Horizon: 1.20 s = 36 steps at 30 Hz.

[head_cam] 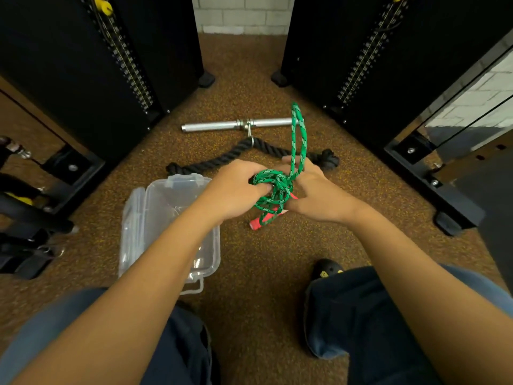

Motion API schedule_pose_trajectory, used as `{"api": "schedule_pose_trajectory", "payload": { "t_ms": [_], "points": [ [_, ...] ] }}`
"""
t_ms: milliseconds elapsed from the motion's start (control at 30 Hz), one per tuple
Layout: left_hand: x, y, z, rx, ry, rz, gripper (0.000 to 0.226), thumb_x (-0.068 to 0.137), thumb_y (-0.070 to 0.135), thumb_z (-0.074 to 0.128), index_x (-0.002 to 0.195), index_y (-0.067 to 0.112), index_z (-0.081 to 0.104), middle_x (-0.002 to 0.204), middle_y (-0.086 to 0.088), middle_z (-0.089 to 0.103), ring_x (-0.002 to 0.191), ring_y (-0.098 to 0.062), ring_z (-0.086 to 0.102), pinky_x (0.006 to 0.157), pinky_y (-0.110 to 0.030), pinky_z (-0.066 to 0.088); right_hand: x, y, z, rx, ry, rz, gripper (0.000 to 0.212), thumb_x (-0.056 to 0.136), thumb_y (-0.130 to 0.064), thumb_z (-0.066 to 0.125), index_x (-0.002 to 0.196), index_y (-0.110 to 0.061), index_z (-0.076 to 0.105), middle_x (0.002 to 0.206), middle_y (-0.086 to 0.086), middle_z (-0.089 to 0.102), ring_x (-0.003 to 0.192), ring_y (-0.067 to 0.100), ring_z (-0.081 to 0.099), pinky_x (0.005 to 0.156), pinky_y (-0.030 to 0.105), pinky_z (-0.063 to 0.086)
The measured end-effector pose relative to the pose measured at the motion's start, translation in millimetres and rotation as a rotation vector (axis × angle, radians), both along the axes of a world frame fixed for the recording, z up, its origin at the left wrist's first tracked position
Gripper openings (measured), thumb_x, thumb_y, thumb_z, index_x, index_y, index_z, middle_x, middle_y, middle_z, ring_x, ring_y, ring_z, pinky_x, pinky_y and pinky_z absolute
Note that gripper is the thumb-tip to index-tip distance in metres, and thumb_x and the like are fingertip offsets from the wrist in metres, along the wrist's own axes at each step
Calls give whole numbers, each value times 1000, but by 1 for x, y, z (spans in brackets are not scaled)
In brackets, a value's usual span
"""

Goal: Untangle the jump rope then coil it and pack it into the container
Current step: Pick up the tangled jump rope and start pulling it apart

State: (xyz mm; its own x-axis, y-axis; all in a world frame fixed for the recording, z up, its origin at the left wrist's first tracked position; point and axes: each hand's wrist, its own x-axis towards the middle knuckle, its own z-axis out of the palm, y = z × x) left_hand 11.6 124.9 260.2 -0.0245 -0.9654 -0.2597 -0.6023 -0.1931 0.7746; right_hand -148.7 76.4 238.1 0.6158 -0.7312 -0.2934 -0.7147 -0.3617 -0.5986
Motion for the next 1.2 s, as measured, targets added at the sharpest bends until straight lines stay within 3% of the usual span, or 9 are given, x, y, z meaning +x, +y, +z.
{"api": "schedule_pose_trajectory", "payload": {
  "t_ms": [100,200,400,600,767,900,1067,1133,1200],
  "points": [
    [7,-3,1,-4,92,75,14,90,13,54,92,10,68,85,-1,69,90,-19,63,89,-35,47,-5,-9,4,14,-56,-2,27,88,-32,59,110,-17,62,111,4,63,99,16,58,87,30,43],
    [22,-8,-3,13,193,221,17,91,11,53,79,17,65,80,3,67,91,-24,63,93,-39,44,-18,-18,12,103,-171,-57,31,84,-43,59,82,-12,64,65,-2,57,56,8,48,54,21,38],
    [33,-19,-15,-11,82,340,13,86,18,62,92,28,67,93,-1,65,91,-25,61,84,-39,48,-34,-37,14,33,-286,-200,18,87,-35,58,86,-18,67,67,-4,55,58,4,47,56,14,39],
    [23,-21,-12,-79,-122,374,17,90,14,56,99,24,67,97,6,53,84,-8,47,70,-20,34,-34,-40,8,92,-297,-266,12,95,-28,49,93,-25,61,62,-5,57,57,11,56,59,28,51],
    [11,-22,-7,127,334,250,19,88,19,58,104,29,60,104,2,65,95,-9,59,87,-28,44,-14,-31,11,260,-372,-267,19,99,-29,39,93,-18,53,62,-2,44,56,10,46,49,22,44],
    [-9,-20,-24,167,178,8,47,78,32,68,121,36,49,110,10,58,100,-8,55,85,-28,43,-3,-22,18,363,-454,-183,20,100,-28,35,89,-18,49,63,-2,44,49,1,44,48,16,43],
    [-5,-22,-32,101,-168,35,8,88,25,57,93,26,63,97,0,66,87,-26,64,73,-36,50,-12,-32,20,179,-334,-306,24,99,-30,34,82,-23,49,62,-3,51,64,12,63,70,31,45],
    [8,-25,-32,70,-258,87,12,91,23,53,88,23,66,102,-7,68,74,-25,61,67,-34,48,-20,-39,20,113,-336,-463,24,99,-29,34,83,-20,50,62,-5,49,65,11,66,66,27,42],
    [21,-27,-32,82,-307,165,10,89,23,58,88,24,69,112,-7,66,81,-23,60,71,-32,47,-27,-47,19,40,-369,-612,24,100,-29,35,85,-18,51,60,-4,50,56,10,59,58,22,40]
  ]
}}
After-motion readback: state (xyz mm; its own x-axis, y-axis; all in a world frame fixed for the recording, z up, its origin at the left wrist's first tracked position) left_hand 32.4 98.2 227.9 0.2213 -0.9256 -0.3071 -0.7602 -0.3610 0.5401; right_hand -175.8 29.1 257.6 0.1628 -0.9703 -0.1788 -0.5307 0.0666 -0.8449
